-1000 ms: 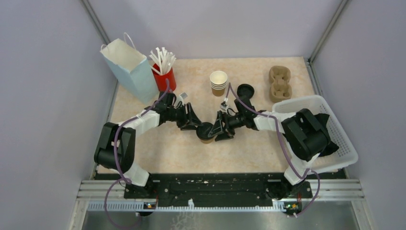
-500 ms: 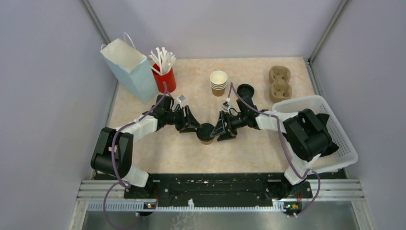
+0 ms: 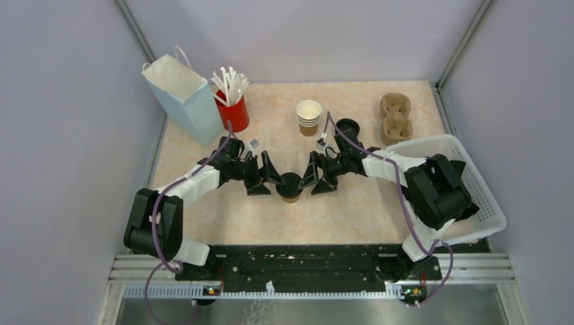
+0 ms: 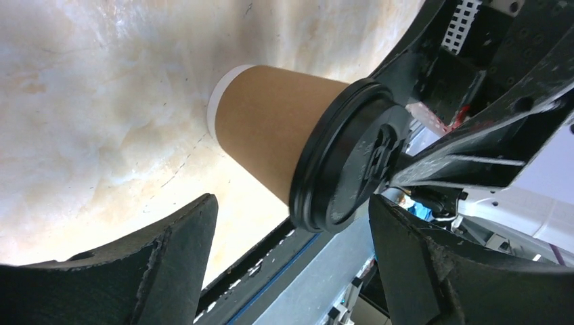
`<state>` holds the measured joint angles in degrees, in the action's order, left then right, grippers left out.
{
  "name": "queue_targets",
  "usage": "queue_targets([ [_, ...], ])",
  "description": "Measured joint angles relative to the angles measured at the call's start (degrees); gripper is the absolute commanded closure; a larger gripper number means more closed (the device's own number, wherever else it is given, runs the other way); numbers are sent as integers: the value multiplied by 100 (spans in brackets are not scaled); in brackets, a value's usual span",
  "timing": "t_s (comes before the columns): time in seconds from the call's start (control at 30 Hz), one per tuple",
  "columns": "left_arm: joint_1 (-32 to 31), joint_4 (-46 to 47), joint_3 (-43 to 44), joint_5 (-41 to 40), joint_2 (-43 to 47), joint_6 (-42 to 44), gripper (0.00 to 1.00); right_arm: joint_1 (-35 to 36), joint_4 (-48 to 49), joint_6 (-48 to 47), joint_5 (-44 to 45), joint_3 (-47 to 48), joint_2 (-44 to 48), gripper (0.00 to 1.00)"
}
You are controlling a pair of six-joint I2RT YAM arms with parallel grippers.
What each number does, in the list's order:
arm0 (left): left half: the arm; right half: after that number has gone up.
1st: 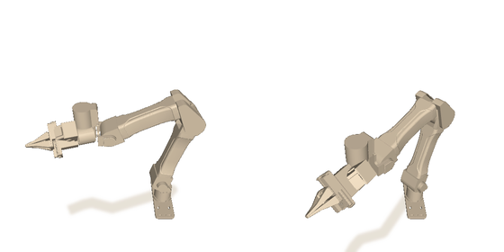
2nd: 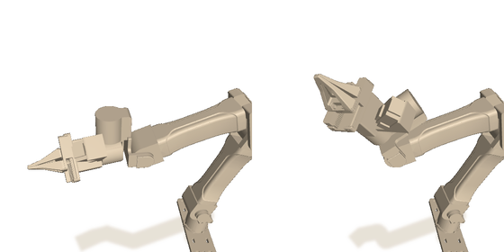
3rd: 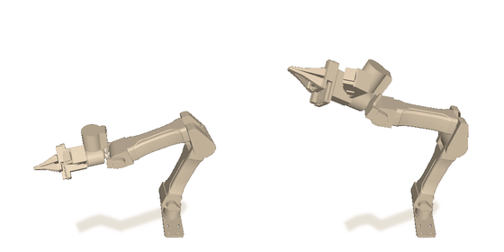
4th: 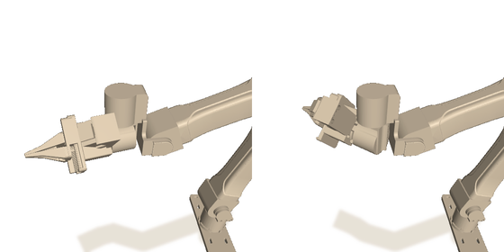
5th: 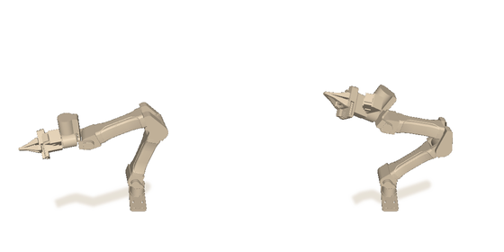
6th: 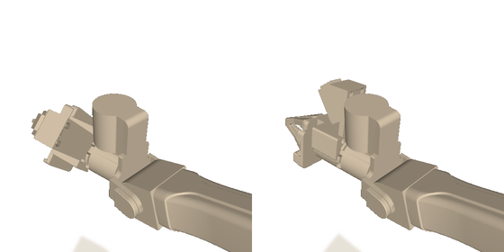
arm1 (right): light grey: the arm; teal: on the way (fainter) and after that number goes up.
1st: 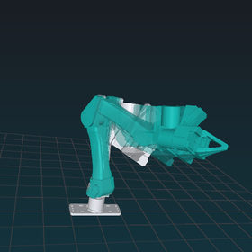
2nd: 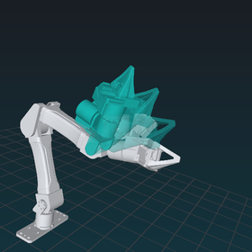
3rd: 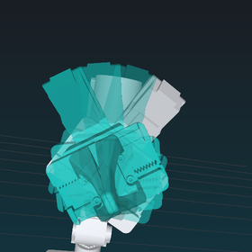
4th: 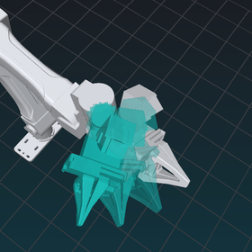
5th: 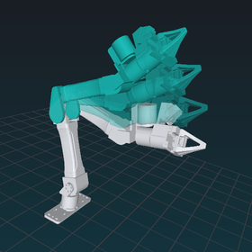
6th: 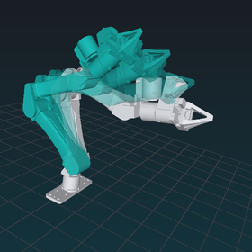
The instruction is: Pack the takeout coffee
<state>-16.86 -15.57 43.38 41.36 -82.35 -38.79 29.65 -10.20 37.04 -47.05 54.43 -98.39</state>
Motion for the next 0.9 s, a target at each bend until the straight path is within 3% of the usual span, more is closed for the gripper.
queue_targets([
  [0.2,0,-164,457,-35,-39,44,8,236,149,140,74,-4,2,22],
  [0.5,35,-162,1143,-42,-804,243,17,278,310,317,164,-4,15,21],
  [0.9,46,-144,1165,0,-1169,409,22,455,824,592,157,-151,9,23],
])
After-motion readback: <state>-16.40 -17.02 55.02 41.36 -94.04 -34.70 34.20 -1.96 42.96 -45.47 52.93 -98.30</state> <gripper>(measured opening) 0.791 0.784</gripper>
